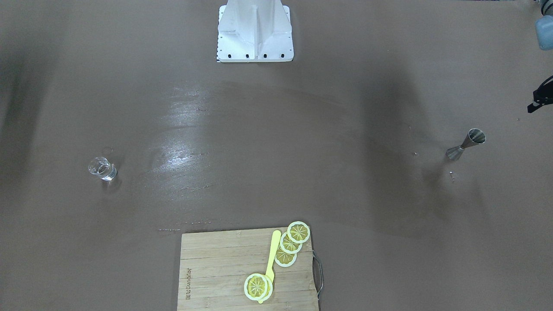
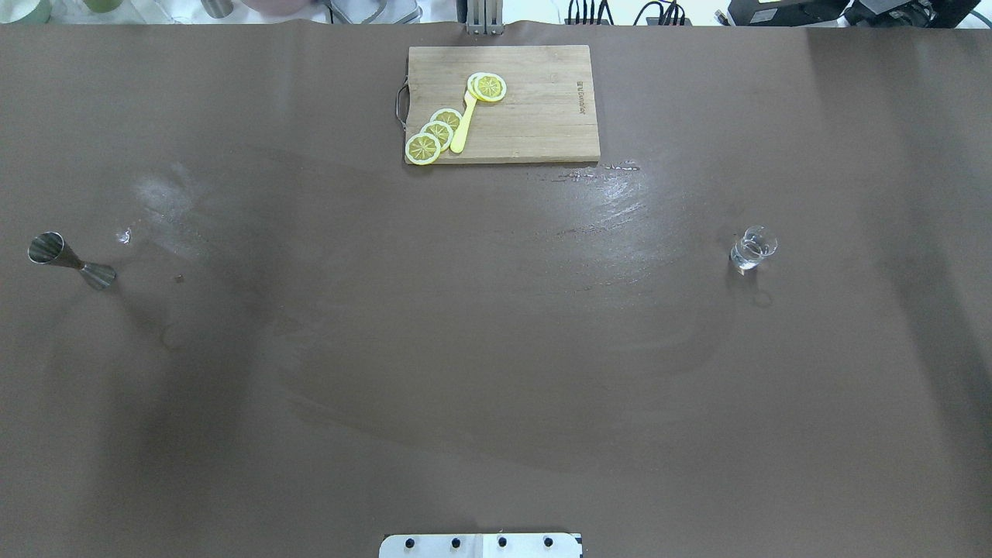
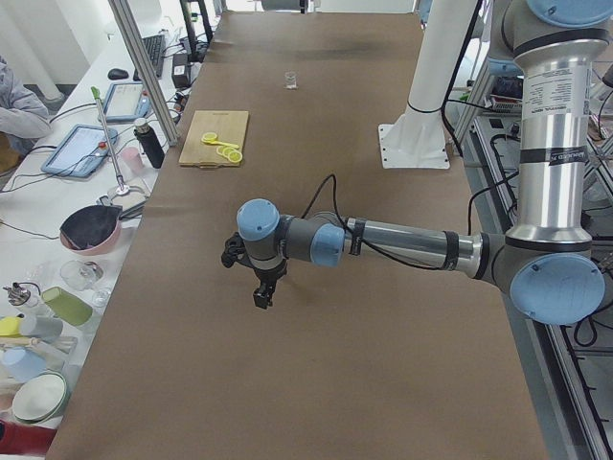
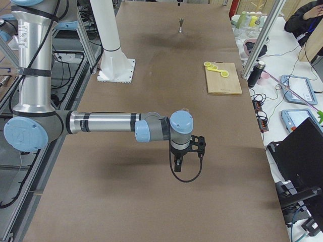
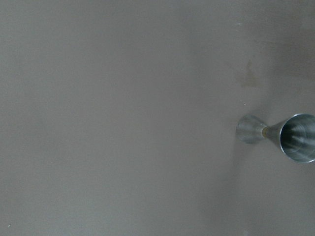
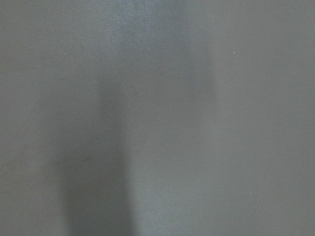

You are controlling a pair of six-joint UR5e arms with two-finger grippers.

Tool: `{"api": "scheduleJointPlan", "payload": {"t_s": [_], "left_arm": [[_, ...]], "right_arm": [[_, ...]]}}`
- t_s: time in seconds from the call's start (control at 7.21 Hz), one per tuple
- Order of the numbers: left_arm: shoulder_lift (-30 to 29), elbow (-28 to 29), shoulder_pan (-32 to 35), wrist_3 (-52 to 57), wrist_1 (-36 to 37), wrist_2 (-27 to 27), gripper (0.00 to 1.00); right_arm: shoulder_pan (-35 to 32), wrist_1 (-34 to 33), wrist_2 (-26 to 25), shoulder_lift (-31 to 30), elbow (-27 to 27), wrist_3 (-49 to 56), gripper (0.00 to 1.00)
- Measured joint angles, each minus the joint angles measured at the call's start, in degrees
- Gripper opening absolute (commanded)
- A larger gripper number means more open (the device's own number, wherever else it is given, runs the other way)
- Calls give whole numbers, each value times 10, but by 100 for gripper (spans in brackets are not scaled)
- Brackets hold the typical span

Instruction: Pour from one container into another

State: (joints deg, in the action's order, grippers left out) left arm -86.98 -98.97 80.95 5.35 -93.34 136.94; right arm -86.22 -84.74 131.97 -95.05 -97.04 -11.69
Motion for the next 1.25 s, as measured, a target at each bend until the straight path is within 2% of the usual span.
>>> {"api": "scheduleJointPlan", "payload": {"t_s": [0.42,0.83,1.25], "left_arm": [[-3,-2,-1,1,-1,-2,99],[-14,-8,-5,1,-66,-14,99],[-7,-38,-16,1,-93,-33,99]], "right_arm": [[0,1,3,-1,0,0,100],[0,1,2,1,1,0,100],[0,3,-7,3,2,1,100]]}}
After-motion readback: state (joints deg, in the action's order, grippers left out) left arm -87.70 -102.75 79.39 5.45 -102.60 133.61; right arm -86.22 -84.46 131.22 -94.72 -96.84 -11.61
